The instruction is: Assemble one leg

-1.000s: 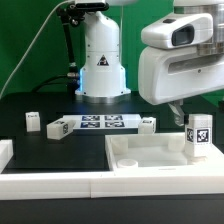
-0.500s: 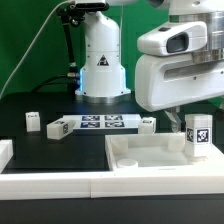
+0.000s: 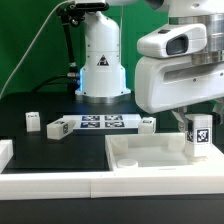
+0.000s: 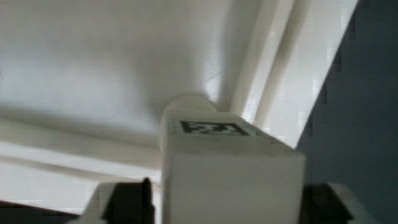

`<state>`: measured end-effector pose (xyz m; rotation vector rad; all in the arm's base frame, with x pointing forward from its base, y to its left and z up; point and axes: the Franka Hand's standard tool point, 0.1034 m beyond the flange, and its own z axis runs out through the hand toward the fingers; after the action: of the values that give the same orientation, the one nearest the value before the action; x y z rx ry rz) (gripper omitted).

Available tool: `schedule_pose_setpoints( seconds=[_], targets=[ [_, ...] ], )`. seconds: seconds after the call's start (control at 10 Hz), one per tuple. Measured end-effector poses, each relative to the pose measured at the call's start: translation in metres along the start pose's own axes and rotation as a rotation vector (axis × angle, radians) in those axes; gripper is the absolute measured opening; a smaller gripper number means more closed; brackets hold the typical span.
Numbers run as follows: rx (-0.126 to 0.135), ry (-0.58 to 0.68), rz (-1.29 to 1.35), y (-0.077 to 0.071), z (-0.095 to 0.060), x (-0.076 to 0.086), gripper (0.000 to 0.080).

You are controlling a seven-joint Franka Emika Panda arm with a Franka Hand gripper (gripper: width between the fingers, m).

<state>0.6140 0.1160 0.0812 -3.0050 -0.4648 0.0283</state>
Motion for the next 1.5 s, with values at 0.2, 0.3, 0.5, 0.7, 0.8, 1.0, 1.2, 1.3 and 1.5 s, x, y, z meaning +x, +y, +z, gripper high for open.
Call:
schedule_pose_setpoints(
  seconds=[0.2,0.3,0.5,0.7,0.8,1.0,1.2,1.3,1.5],
  targets=[
    [0.003,0.000,0.040,0.0000,0.0003,-0.0001,0.0292],
    [0.003,0.000,0.038,0.0001,0.0003,-0.0002,0.0292],
    [0.004,-0.002,0.255,-0.0008,0.0011,0.0000,0.0292],
    [0.003,0.007,0.487,-0.0012,0.0022,0.0007,0.0293],
    [0.003,0.012,0.628,-0.0012,0.0027,0.0010,0.0293],
    [0.006,0.013,0.880,-0.0011,0.0027,0.0015,0.0294],
    [0.003,0.015,1.088,-0.0010,0.0028,0.0019,0.0294],
    [0.007,0.013,1.150,-0.0012,0.0026,0.0020,0.0294],
    [0.009,0.012,1.200,-0.0012,0.0027,0.0021,0.0294]
  ],
)
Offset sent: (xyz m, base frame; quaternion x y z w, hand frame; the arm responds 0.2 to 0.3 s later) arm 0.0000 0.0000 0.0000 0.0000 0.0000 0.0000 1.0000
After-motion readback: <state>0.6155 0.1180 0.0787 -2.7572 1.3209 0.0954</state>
